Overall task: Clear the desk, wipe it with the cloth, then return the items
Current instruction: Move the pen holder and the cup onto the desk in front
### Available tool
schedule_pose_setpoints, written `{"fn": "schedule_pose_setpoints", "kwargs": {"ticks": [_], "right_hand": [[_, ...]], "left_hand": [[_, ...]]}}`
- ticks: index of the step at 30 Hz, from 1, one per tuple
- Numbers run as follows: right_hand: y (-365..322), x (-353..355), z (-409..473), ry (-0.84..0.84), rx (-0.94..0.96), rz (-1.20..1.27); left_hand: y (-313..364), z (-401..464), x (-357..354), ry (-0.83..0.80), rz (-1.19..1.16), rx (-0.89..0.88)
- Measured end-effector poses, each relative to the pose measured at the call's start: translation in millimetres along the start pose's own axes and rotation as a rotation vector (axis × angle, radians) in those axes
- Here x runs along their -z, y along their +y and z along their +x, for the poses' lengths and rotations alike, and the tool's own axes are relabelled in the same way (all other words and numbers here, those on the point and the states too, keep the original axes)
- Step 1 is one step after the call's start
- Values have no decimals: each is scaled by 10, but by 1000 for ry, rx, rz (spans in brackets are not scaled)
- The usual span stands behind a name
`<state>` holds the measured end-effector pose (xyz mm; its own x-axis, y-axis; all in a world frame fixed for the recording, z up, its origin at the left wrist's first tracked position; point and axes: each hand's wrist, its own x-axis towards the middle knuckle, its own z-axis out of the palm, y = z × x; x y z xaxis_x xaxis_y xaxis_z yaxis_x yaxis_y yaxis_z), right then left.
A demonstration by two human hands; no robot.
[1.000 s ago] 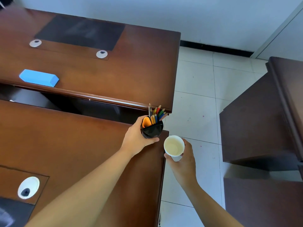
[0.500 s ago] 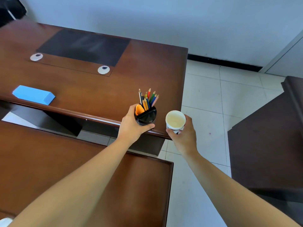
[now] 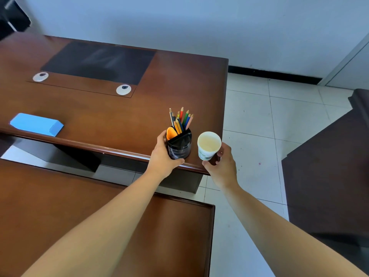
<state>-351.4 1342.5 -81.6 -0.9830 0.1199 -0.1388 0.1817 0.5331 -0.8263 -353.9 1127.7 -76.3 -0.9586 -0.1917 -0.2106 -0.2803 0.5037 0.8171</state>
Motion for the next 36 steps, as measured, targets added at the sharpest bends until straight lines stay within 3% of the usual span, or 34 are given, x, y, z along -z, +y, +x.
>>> {"fn": "schedule_pose_setpoints", "kwargs": {"ticks": [6, 22, 36], "right_hand": [[-20, 146, -382, -29, -105, -26], [-943, 802, -3336, 23, -161, -11], [-1181, 1047, -5100, -125, -6, -36]], "left_hand": [[38, -574, 158, -21, 63, 126], [290, -3302, 1444, -164, 66, -75], [195, -5197, 2099, -104, 61, -119]]}}
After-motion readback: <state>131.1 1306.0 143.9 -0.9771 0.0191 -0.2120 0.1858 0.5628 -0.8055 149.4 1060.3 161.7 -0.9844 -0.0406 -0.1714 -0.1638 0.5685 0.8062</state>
